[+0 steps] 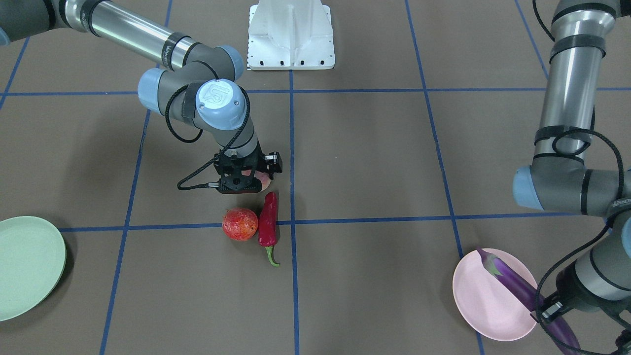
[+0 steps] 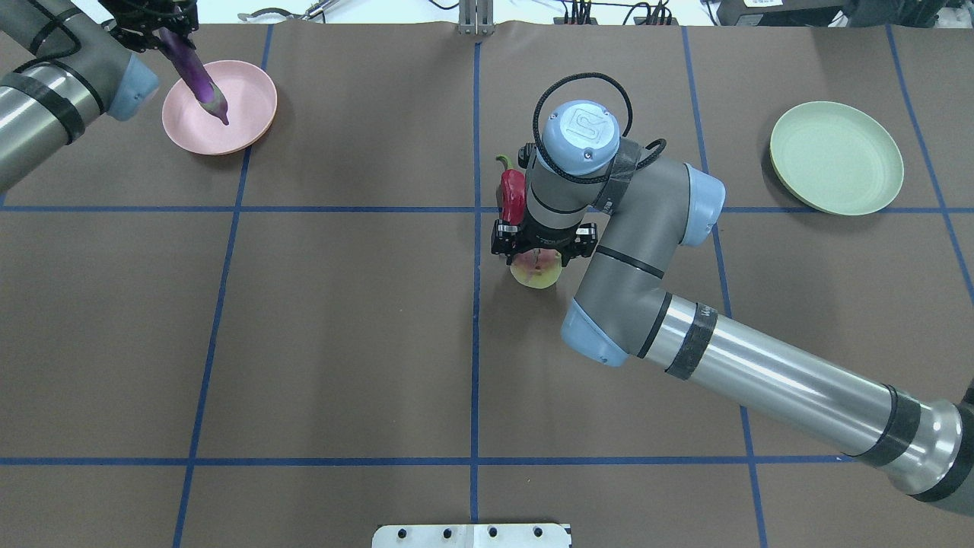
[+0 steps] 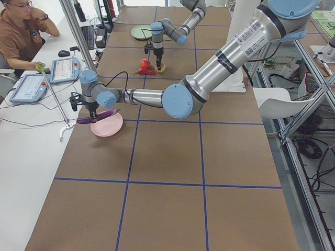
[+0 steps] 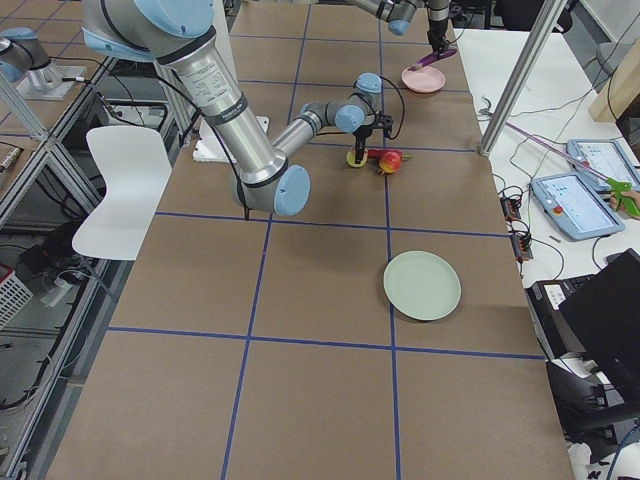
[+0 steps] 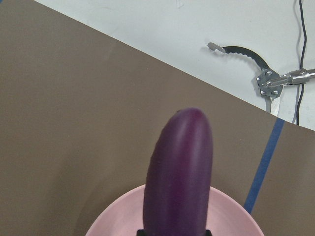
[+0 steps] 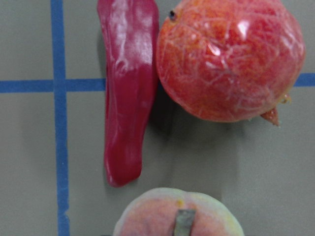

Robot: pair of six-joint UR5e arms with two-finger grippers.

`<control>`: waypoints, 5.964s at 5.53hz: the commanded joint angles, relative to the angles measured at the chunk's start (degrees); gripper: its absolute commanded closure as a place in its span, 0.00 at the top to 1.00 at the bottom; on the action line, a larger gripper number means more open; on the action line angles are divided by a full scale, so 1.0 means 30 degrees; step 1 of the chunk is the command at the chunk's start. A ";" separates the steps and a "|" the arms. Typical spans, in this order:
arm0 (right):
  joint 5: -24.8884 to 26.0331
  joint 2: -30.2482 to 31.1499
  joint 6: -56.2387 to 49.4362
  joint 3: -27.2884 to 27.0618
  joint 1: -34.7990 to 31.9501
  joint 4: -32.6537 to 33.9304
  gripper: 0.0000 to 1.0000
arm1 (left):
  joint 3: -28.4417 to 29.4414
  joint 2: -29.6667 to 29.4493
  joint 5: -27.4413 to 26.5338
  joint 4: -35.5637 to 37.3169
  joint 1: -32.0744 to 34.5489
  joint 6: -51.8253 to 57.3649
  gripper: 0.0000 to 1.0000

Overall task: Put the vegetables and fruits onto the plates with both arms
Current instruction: 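Grasp the peach with right gripper while left gripper sets eggplant down, then lift the peach and carry it to the green plate with the right gripper, then grasp red chili with left gripper while right gripper lowers peach onto green plate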

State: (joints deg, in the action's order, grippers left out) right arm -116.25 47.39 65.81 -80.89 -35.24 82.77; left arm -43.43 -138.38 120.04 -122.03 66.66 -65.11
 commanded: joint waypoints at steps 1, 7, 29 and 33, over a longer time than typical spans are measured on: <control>-0.0038 0.0024 0.0093 0.0010 -0.0003 0.0123 0.00 | 0.0410 -0.0336 -0.0022 -0.0015 -0.0041 -0.0005 0.00; -0.2235 -0.0327 0.0035 -0.2070 -0.3221 0.1061 0.00 | 0.0767 -0.0019 -0.1806 -0.0044 -0.0803 0.3210 0.99; -0.1269 0.6119 -1.5407 0.5488 -1.1194 -0.3099 0.88 | -0.4743 -0.4617 -0.5612 0.2564 -1.1318 0.5005 0.99; -0.2317 0.5299 -1.5375 0.5225 -1.2363 -0.2749 1.00 | -0.4392 -0.4646 -0.5647 0.2505 -1.1584 0.4946 0.81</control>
State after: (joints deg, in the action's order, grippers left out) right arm -121.64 63.73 19.69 -65.13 -71.41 74.18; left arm -56.87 -152.31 103.12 -114.46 32.04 -50.27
